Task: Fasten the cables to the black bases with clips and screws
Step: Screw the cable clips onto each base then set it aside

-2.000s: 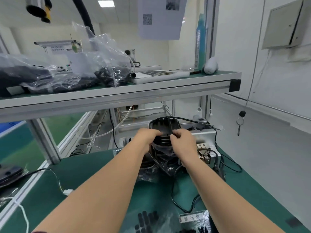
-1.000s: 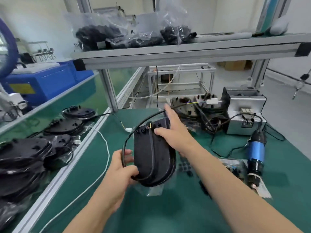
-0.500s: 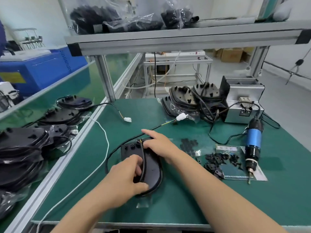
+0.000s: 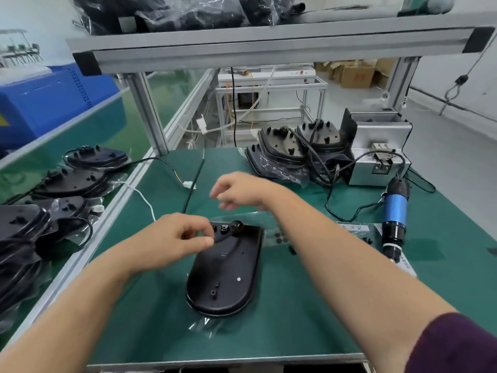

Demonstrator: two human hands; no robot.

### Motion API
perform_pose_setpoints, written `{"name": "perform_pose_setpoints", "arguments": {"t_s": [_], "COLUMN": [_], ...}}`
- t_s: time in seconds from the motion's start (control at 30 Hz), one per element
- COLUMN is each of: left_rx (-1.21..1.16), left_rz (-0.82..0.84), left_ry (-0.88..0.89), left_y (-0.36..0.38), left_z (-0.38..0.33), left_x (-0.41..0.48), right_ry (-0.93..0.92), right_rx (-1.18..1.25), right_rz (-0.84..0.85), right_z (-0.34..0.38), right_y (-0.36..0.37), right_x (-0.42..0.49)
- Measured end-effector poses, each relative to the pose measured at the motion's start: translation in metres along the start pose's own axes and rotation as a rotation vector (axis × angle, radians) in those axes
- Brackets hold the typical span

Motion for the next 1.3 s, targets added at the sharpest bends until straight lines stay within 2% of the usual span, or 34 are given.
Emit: {"name": "perform_pose_setpoints", "arguments": {"t_s": [0.1, 0.17, 0.27, 0.43, 0.67, 0.83, 0.9, 1.03, 1.1, 1.17, 1.3], "left_rx": [-0.193, -0.240, -0.156, -0.248, -0.356, -0.291, -0.295, -0.241, -0.181, -0.244, -0.372], "left_rz": [0.005, 0.023, 0.011, 0.055, -0.036, -0.078, -0.109, -0.192, -0.230, -0.269, -0.378], "left_ry": [-0.082, -0.122, -0.105, -0.097, -0.037, -0.042, -0.039, 0.084, 0.152, 0.170, 0.234], "left_y": [-0.004, -0.001, 0.007, 0.014, 0.031, 0.033, 0.033, 0.030, 0.026, 0.022, 0.023], "left_z": [0.010, 0.016, 0.018, 0.022, 0.030, 0.031, 0.030, 0.014, 0.003, -0.006, -0.013], "left_x": [0.002, 0.005, 0.014, 0.018, 0.016, 0.012, 0.013, 0.018, 0.022, 0.025, 0.028], "right_ry": [0.091, 0.122, 0.195, 0.248, 0.233, 0.218, 0.195, 0.080, 0.037, 0.029, 0.045], "right_rx": [-0.110, -0.253, -0.446, -0.655, -0.626, -0.656, -0.501, 0.476, 0.801, 0.965, 1.082], "right_rz": [-0.100, -0.025, 0.114, 0.102, 0.071, -0.009, -0.075, -0.212, -0.190, -0.127, -0.008], "right_z": [-0.036, -0.057, -0.074, -0.076, -0.078, -0.081, -0.082, -0.063, -0.049, -0.036, -0.015], "right_y": [-0.029, -0.039, -0.033, -0.003, 0.001, 0.012, 0.010, -0.004, -0.006, -0.002, 0.013], "right_x": [-0.027, -0.049, -0.074, -0.080, -0.085, -0.094, -0.097, -0.094, -0.084, -0.072, -0.057]}}
Point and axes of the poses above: each hand's wrist, its own x-axis towards the middle knuckle, its own y-axis out of the palm, z = x × y, the point moved 2 cm from there along x, towards the middle knuckle, and after that the axes turned 15 degrees about -x, right-handed, at the moved point
